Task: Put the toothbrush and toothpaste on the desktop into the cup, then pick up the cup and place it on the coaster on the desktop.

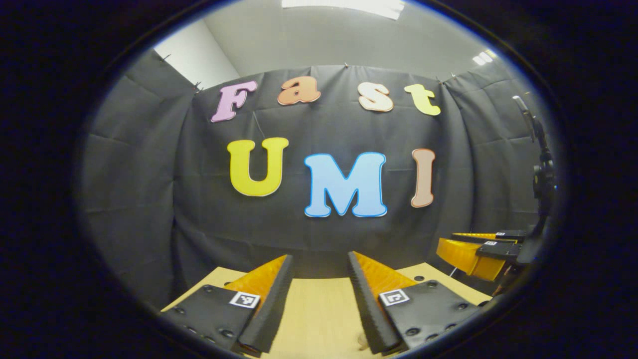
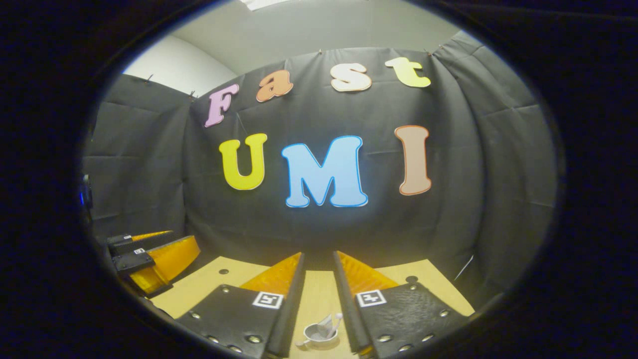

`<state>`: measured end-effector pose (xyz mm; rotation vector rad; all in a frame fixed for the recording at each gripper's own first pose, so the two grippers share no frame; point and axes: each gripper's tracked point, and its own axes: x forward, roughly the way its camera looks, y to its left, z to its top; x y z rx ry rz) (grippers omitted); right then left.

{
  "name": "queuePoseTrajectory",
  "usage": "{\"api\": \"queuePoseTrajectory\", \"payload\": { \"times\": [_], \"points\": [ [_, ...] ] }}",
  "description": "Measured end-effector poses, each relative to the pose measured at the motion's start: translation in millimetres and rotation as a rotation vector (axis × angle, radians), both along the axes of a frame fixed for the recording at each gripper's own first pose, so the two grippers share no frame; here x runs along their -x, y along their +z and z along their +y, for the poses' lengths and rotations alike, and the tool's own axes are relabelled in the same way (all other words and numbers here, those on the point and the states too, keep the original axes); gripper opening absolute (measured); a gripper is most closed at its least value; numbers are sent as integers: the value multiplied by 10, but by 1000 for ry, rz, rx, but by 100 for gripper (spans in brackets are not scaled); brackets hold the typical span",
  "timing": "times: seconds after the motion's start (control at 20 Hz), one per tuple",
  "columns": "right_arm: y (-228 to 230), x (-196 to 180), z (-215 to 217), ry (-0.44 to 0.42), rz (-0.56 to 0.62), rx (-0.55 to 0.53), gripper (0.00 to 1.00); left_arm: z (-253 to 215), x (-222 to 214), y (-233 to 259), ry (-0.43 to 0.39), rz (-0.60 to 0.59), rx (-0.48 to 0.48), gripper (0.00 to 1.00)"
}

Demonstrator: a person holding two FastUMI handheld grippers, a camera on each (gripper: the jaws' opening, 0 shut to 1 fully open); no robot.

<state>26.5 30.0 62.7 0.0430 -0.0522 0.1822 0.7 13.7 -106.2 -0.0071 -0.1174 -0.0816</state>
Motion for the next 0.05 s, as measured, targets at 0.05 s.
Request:
{"api": "queuePoseTrajectory", "payload": {
  "times": [0.05],
  "points": [
    [2,4,37,-2,-2,-1,56,-6,-8,24,0,-6,-4,86]
  ]
}}
